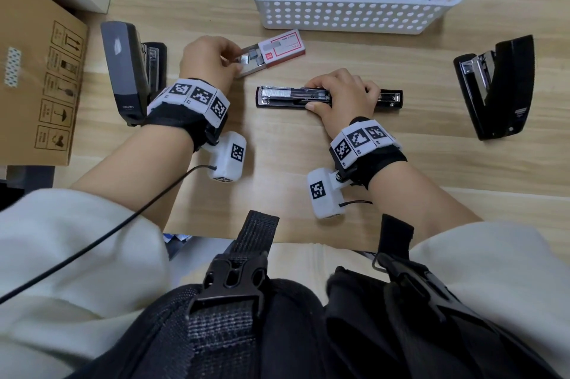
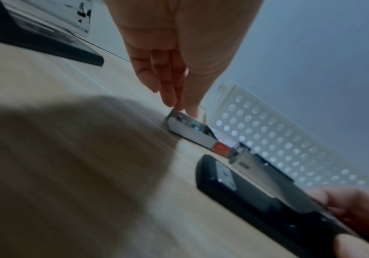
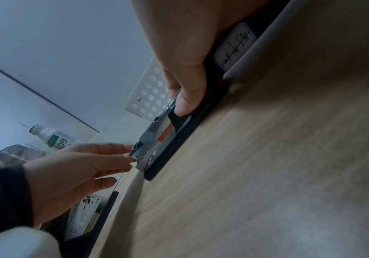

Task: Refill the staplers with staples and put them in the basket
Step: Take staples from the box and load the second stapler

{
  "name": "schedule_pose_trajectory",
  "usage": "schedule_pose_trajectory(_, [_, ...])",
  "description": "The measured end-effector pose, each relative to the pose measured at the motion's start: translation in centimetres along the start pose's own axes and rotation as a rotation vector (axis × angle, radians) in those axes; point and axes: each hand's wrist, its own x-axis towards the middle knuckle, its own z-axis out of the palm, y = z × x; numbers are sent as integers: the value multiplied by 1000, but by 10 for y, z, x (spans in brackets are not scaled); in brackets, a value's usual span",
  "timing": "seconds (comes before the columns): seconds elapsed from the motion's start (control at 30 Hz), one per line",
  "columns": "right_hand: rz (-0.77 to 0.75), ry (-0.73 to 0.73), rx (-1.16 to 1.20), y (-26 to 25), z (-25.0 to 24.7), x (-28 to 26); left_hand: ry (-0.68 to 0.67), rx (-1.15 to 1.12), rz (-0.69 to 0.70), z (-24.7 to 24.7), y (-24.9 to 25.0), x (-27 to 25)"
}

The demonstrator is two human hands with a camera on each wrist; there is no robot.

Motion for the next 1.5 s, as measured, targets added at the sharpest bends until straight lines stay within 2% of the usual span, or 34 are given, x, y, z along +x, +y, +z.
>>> schedule_pose_trajectory(0.2, [-4,-5,-5,1,1,0,-22,153,41,5,3,7])
schedule_pose_trajectory(0.43, [3,-8,-2,1,0,0,-30,218,56,9,4,10])
schedule_pose_trajectory(0.57, [3,-10,1,1,1,0,-26,181,52,6,6,10])
schedule_pose_trajectory(0.7, [1,-10,-6,1,1,1,3,124,116,3,8,9])
schedule_pose_trajectory(0.87, [-3,-11,-4,0,0,0,-51,-6,187,3,16,5])
schedule_pose_trajectory(1.13, [1,-23,11,0,-1,1,-217,-362,132,12,34,-16])
schedule_pose_trajectory(1.3, [0,-10,21,1,1,0,-272,-346,147,17,39,-24])
schedule_pose_trajectory(1.5, [-1,-13,9,1,0,1,-249,-246,240,23,39,-29])
